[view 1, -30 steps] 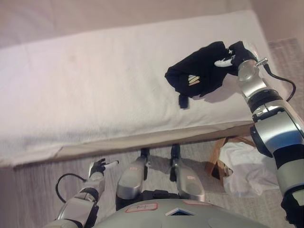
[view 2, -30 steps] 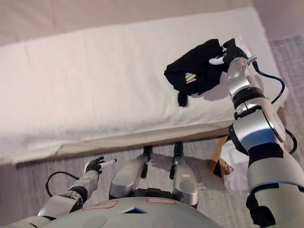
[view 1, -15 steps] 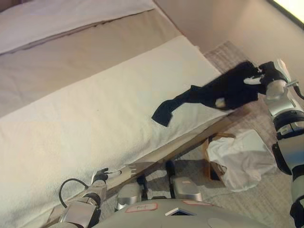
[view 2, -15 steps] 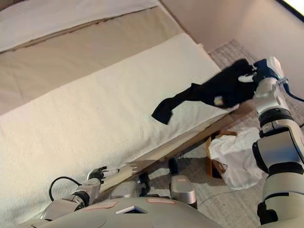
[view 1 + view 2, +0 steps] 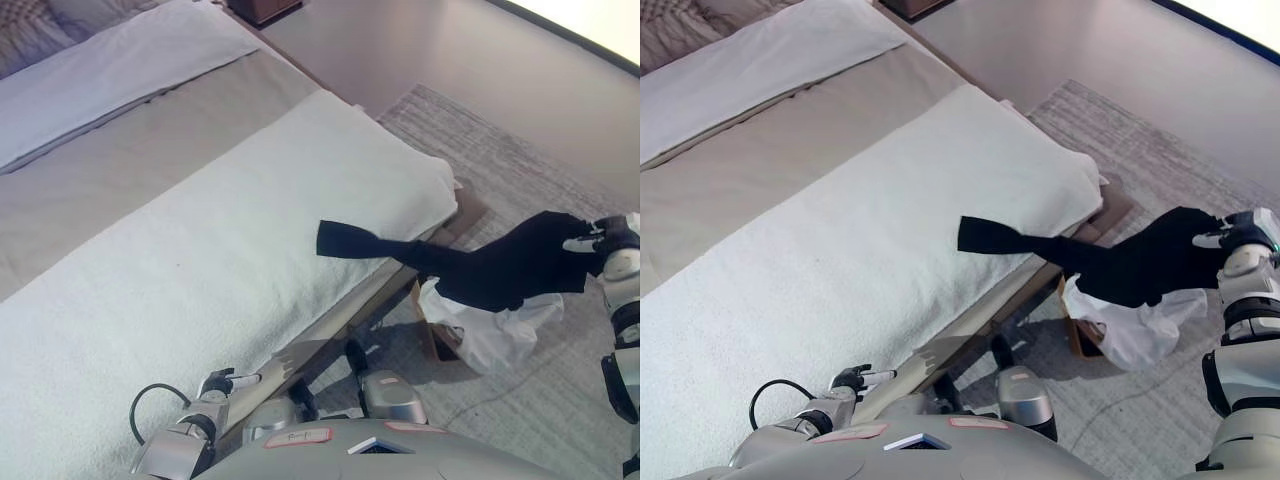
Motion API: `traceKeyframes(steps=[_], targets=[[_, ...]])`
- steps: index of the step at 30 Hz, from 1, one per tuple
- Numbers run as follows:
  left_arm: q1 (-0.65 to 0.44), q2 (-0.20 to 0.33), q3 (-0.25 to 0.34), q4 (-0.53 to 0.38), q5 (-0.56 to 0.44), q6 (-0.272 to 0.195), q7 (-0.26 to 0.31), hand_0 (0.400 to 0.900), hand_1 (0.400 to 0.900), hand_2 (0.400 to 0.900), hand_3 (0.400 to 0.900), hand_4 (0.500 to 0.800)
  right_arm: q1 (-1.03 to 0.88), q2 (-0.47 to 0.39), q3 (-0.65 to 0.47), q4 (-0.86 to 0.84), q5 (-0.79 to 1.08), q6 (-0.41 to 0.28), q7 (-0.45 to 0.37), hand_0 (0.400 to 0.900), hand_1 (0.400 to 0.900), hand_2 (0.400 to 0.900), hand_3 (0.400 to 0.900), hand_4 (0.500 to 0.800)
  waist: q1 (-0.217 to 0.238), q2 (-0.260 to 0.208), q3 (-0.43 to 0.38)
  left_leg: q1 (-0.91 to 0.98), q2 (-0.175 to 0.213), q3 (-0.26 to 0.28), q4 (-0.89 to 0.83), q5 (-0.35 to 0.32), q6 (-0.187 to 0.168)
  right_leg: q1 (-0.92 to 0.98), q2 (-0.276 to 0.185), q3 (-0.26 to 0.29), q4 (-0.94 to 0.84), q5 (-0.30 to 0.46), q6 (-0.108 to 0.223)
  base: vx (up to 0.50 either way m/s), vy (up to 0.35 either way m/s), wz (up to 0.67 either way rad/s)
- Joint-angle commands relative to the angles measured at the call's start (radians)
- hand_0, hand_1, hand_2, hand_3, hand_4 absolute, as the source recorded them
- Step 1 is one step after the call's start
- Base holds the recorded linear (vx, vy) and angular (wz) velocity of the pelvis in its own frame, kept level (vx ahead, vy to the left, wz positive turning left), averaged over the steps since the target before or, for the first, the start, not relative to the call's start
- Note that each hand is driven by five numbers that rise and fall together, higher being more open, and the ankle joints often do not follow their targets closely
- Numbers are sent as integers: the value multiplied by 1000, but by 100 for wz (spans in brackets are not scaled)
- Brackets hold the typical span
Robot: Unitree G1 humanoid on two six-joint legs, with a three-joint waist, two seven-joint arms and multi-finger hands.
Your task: Put the clothes on the bed into the basket.
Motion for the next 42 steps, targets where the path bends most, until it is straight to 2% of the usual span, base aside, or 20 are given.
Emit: traceKeyframes(steps=[1,12,24,25,26,31,42], targets=[[-13,51,-21,61,45,-8,12,900,900,900,900,800,-78,-117,-26,31,22,-52,-41,400,400,400,400,500,1,-20,-62,-6,7,-59,26,-14,-10,18,-6,-14,76,-34,49,-28,2,-5],[-30,42,-55,57,47,-7,8,900,900,900,900,800,-82,-164,-55,114,39,-44,-35,400,400,400,400,500,-9,7,-44,-6,8,-73,28,-10,-18,29,-11,-28,68,-39,40,-5,-8,6],[-39,27,-79,47,24,-12,7,900,900,900,900,800,-215,-115,82,100,20,-50,-6,400,400,400,400,500,14,36,-26,-23,6,-98,31,1,-28,38,-23,-60,55,-40,29,1,-16,10],[-39,27,-81,49,22,-11,5,900,900,900,900,800,-234,-106,102,118,7,-45,0,457,457,457,457,534,18,37,-25,-25,6,-101,31,3,-29,37,-23,-64,54,-40,28,-3,-31,15],[-42,28,-81,51,19,-11,6,900,900,900,900,800,-254,-97,114,142,3,-42,-5,900,900,900,900,800,22,38,-25,-27,6,-105,31,4,-31,38,-24,-67,52,-39,27,-3,-35,17],[-51,28,-85,58,12,-8,7,900,900,900,900,800,-326,-49,149,258,-10,-15,23,900,900,900,900,800,38,37,-27,-32,8,-122,25,14,-36,48,-26,-88,45,-43,21,1,-33,18],[-56,34,-70,61,4,-6,12,900,900,900,900,800,-368,2,172,316,-21,-5,34,900,900,900,900,800,59,22,-34,-28,9,-137,21,18,-39,65,-25,-112,37,-47,16,-1,-31,6]])
